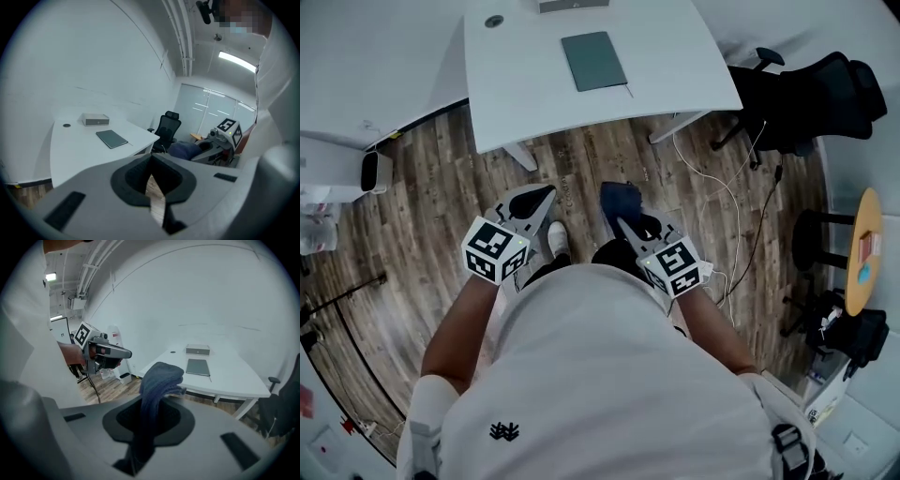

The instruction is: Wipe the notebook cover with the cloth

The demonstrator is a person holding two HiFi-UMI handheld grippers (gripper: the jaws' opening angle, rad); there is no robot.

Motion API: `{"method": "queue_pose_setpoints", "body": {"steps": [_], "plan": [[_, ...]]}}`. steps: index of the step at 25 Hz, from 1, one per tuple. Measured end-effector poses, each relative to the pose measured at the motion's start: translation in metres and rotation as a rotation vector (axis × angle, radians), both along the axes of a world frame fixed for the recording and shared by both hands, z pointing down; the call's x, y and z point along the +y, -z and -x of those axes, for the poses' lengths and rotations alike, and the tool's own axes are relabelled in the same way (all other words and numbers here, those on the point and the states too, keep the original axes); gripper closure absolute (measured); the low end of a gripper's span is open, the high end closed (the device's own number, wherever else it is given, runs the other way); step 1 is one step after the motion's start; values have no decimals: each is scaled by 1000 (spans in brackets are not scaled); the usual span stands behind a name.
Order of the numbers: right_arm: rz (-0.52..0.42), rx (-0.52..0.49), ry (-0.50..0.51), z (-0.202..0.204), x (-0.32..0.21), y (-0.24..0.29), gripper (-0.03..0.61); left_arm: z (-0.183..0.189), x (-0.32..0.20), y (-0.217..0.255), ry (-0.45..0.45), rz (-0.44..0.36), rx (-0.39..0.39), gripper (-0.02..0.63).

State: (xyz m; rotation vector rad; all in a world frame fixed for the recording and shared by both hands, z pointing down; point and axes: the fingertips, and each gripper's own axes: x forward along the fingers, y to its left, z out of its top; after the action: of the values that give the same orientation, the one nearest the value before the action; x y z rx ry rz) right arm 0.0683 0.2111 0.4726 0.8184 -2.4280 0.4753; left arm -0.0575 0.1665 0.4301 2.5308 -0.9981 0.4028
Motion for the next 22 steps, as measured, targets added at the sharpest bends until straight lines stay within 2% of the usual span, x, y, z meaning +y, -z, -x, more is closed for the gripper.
{"method": "queue_pose_setpoints", "body": {"steps": [6,14,22], "plan": [[18,15,-14,7,-41,5,535,20,-39,-13,38,30,12,609],[32,-13,4,-2,-121,-8,534,6,-110,-35,54,44,-54,609],[59,-42,96,4,-216,-27,534,-5,-201,-58,109,58,-96,609]]}}
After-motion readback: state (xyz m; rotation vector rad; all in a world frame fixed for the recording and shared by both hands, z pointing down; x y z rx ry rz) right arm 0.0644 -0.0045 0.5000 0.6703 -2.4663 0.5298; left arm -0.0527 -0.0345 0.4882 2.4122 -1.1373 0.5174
